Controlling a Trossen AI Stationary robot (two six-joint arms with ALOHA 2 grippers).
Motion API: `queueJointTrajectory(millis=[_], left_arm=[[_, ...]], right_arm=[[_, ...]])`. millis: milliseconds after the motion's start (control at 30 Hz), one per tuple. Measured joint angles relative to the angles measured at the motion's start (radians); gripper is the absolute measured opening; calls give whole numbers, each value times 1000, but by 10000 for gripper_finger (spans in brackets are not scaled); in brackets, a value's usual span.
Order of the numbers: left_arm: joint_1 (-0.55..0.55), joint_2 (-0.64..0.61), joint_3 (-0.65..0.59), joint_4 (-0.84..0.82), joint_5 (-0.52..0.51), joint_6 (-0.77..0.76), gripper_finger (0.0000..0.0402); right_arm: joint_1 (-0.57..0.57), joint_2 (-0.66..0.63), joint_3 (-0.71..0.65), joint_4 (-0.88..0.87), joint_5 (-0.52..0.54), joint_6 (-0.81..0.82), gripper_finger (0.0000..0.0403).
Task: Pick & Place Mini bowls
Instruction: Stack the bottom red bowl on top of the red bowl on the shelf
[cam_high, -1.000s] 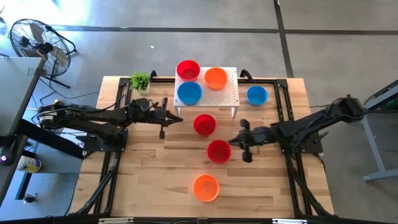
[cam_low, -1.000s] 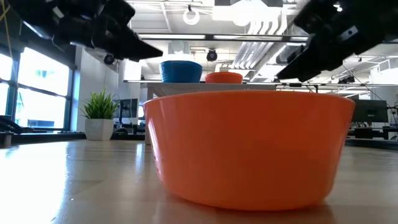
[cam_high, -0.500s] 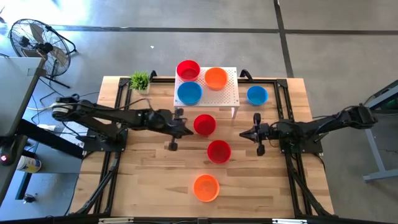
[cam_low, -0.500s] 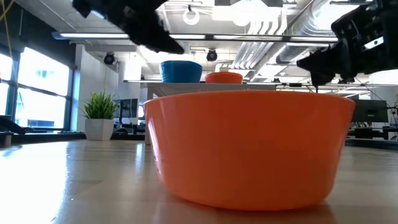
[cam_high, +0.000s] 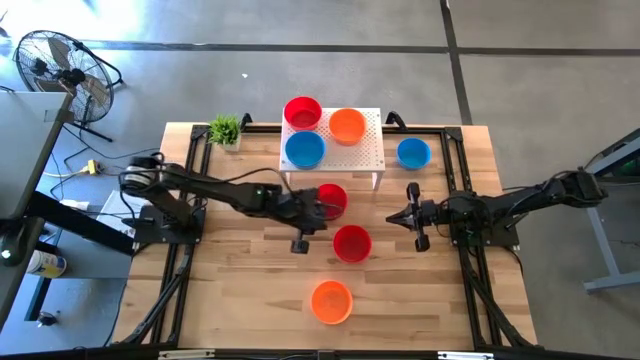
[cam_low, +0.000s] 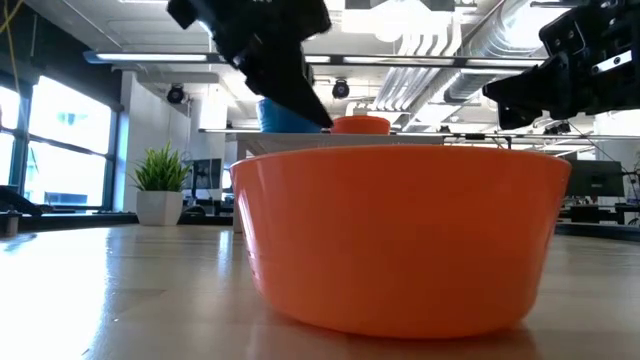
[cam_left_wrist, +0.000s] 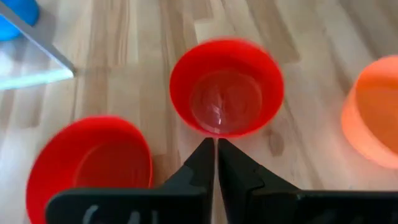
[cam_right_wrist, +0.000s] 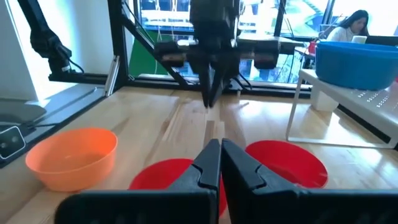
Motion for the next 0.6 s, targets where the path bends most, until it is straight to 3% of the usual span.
queueJointTrajectory(millis=[333,600], left_arm=[[-72,195,144,-33,28,164,113],[-100,277,164,-10,10,304,126]], right_arm=[[0,-1,0,-10,9,1,1],[0,10,0,-17,12,3,2]])
